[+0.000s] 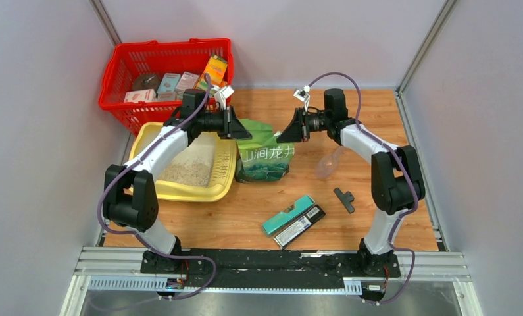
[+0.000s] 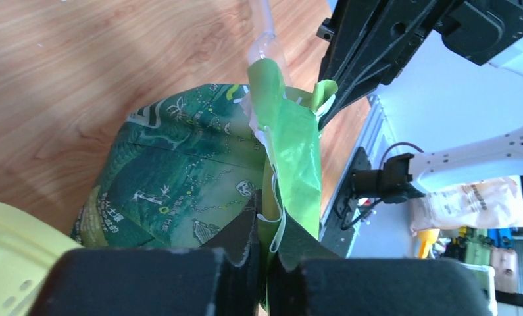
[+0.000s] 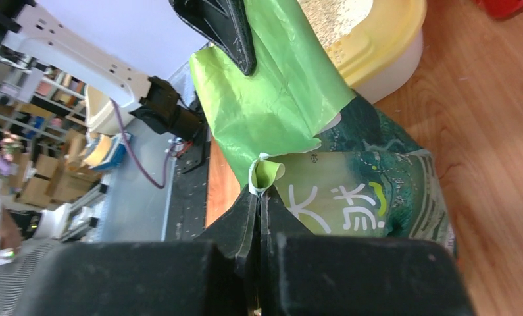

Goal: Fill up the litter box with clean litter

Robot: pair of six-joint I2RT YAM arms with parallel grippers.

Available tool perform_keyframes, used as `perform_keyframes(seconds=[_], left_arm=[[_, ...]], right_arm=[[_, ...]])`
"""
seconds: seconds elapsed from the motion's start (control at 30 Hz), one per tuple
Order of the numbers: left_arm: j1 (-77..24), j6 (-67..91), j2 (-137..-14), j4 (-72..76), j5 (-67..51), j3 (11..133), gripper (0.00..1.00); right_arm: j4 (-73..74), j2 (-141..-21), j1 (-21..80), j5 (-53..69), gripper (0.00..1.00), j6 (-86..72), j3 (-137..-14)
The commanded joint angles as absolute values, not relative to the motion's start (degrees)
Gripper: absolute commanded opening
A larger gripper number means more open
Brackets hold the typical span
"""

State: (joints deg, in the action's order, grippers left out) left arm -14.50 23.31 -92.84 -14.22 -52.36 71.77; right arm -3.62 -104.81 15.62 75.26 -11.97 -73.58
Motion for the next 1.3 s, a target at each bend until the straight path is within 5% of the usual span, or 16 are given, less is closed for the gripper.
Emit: perform_keyframes(seconds=[0.0, 0.33, 0.67, 0.8, 0.9, 1.27], left_arm=[[-13.3, 28.5, -93.4, -14.4, -55.5, 72.9, 0.01], [-11.4, 33.9, -99.7, -25.0, -58.4, 78.3, 0.00], [-11.3, 33.2, -101.5, -27.2, -57.6, 79.6, 0.00], [-11.4, 34.4, -100.2, -23.8, -61.2, 79.1, 0.41], [-11.4, 33.6, -98.7, -25.2, -63.8, 78.6, 0.48], [-13.0, 37.4, -96.2, -21.2, -67.3, 71.5, 0.51]], right_arm=[[-0.5, -104.9, 13.4, 85.2, 0.00, -17.7, -78.0], [43.7, -115.2, 13.8, 91.3, 0.00, -11.3, -94.0], [49.9, -113.8, 11.6, 93.6, 0.00, -14.8, -93.9], [54.0, -114.0, 11.4, 92.7, 0.00, -10.7, -96.9], [54.9, -114.1, 11.5, 91.5, 0.00, -9.8, -96.6], [54.9, -113.5, 11.5, 90.7, 0.00, -7.6, -96.4]])
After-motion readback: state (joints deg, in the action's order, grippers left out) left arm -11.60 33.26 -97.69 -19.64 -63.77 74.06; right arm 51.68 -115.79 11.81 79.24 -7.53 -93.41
